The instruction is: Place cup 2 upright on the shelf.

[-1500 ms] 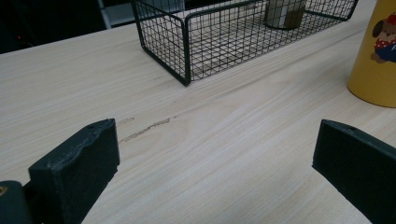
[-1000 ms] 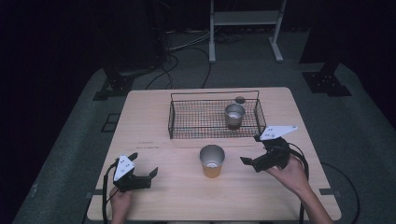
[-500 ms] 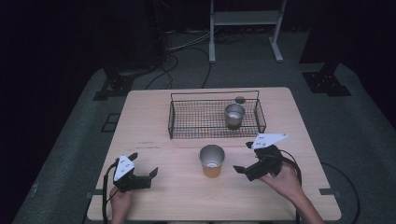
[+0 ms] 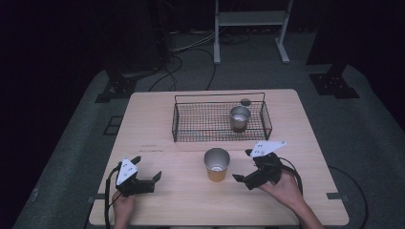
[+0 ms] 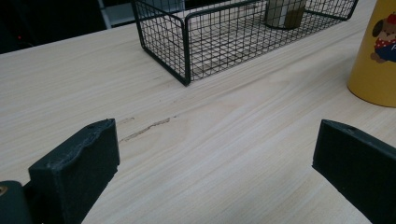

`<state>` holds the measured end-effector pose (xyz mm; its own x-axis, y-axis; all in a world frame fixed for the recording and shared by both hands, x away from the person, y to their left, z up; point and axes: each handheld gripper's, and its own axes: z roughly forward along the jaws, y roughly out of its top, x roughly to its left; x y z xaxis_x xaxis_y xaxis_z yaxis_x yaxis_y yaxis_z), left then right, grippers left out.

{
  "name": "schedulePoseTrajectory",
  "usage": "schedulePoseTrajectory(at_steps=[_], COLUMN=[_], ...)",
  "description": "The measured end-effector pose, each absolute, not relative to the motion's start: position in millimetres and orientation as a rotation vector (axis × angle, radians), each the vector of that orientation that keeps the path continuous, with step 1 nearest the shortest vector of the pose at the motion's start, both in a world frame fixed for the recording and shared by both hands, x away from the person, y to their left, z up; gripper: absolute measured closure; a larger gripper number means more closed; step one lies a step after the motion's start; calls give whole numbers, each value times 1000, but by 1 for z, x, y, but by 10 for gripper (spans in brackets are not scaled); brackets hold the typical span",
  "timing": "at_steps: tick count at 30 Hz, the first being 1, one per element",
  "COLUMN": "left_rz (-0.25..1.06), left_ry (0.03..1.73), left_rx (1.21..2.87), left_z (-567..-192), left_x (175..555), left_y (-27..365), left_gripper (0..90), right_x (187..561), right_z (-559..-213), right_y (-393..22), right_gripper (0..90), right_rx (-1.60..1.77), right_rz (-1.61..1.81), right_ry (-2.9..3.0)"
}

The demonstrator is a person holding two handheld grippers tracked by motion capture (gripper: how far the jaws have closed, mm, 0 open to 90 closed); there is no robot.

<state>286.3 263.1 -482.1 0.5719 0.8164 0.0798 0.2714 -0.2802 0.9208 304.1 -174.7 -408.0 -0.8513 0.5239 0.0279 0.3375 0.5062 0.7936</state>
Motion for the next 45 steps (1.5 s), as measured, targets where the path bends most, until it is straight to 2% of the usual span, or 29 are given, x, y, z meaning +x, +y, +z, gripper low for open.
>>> schedulePoseTrajectory(at_steps=[28, 45], left_rz=[702, 700], left_ry=[887, 887], left_rx=[1829, 1827], left_z=[-482, -482], left_x=[286, 286], left_y=[262, 263], left_gripper=[0, 0], right_x=[314, 322], right_z=[-431, -434], right_y=[-143, -127], right_gripper=[8, 8], right_rx=[734, 729], right_rz=[1272, 1262], right_ry=[2550, 2552])
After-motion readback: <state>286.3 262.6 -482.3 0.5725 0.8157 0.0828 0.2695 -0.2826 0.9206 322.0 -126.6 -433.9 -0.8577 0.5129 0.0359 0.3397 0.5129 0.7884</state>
